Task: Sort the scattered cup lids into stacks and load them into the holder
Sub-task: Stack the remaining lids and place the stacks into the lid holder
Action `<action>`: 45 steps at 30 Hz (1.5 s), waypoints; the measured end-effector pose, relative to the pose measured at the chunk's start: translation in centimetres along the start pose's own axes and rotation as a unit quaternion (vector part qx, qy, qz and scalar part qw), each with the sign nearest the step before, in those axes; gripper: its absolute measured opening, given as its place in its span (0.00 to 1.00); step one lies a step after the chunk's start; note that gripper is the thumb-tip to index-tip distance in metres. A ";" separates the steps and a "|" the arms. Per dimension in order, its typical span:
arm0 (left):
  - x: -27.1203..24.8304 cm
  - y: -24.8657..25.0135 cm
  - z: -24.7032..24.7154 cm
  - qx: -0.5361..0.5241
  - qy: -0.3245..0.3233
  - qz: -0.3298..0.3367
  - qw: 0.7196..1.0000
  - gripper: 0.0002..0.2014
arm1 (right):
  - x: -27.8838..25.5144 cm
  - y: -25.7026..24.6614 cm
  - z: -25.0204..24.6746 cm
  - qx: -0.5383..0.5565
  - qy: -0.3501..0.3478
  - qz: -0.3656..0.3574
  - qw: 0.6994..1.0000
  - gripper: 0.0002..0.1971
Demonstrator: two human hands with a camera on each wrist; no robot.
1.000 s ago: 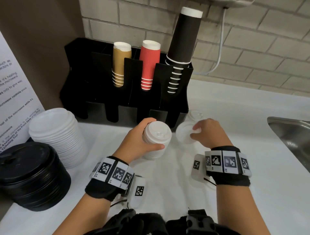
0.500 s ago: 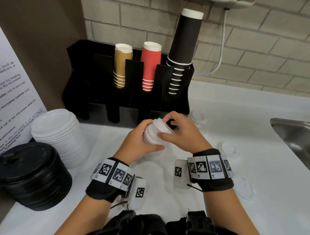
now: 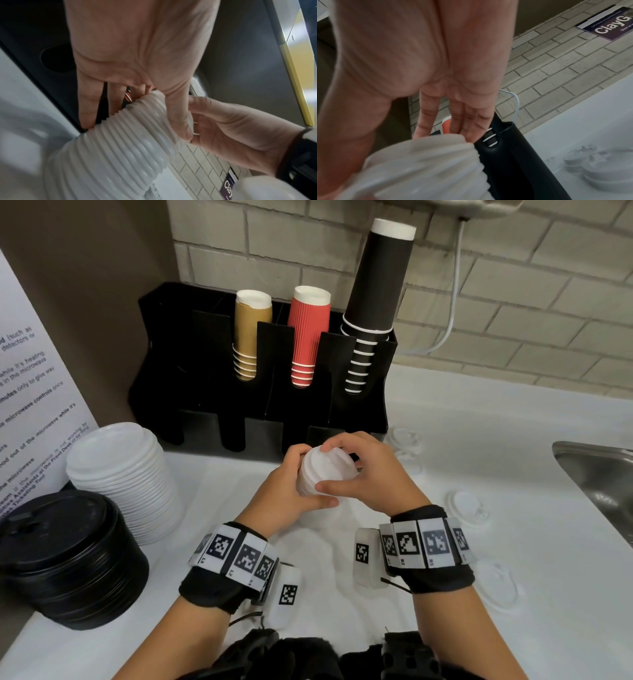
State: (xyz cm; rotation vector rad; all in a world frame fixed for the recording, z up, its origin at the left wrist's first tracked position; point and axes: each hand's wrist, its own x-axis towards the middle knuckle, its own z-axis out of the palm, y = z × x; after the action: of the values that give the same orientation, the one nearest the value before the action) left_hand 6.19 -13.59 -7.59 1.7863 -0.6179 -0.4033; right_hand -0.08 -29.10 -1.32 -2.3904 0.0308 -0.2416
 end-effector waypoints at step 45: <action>0.5 1.9 5.1 0.020 -0.036 0.067 0.997 0.28 | -7.6 8.1 -6.8 -0.195 -0.089 0.373 0.903 0.34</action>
State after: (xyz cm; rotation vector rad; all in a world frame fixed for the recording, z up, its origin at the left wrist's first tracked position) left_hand 3.35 -18.27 -7.22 1.7637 -0.7962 -0.3667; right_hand -8.36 -38.92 -3.14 -2.5756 0.9681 0.3819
